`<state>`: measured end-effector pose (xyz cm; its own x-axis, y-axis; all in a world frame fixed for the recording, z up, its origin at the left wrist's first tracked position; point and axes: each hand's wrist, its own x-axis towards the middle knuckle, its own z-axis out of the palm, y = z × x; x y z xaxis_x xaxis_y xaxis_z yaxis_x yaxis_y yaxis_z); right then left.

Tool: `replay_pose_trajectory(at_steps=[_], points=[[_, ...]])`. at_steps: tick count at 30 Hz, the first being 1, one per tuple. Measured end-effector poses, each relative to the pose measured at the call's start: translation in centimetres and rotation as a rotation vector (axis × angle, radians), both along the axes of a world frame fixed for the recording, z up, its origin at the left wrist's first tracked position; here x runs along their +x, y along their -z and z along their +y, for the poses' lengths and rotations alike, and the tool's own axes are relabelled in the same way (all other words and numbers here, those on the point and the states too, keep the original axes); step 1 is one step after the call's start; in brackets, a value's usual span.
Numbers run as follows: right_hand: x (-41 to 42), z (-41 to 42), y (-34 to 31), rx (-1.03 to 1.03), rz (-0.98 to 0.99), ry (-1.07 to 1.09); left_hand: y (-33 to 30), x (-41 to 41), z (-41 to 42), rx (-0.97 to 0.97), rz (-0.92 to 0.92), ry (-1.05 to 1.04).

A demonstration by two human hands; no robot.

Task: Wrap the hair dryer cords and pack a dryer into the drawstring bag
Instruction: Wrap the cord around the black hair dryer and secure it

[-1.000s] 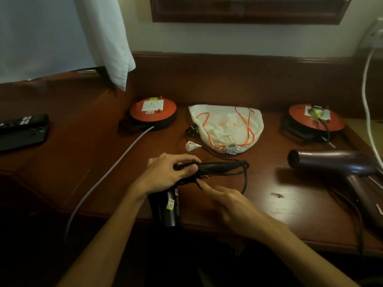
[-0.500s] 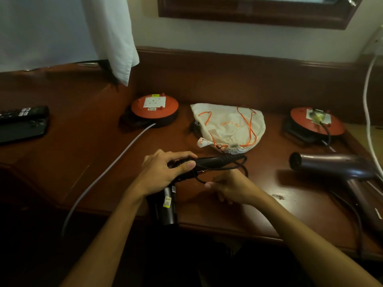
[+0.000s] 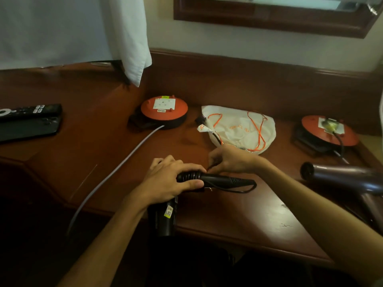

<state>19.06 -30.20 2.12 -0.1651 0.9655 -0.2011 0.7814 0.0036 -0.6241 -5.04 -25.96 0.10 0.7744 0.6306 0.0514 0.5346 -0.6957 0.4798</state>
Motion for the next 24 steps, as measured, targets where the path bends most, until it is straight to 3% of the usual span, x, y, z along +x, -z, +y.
replay_pose_trajectory(at_steps=[4,12,20,24], points=[[-0.9,0.1,-2.8,-0.092,0.044,-0.031,0.1,0.3,-0.2,0.053,0.119,-0.014],[-2.2,-0.4,-4.0,-0.012,0.034,0.033,-0.1,0.1,-0.5,0.028,0.04,-0.086],[-3.0,-0.7,-4.0,0.131,-0.167,-0.041,-1.0,0.2,-0.7,-0.082,0.073,-0.087],[-3.5,-1.0,-4.2,0.129,-0.274,-0.074,-1.0,1.4,-0.8,-0.009,0.152,-0.055]])
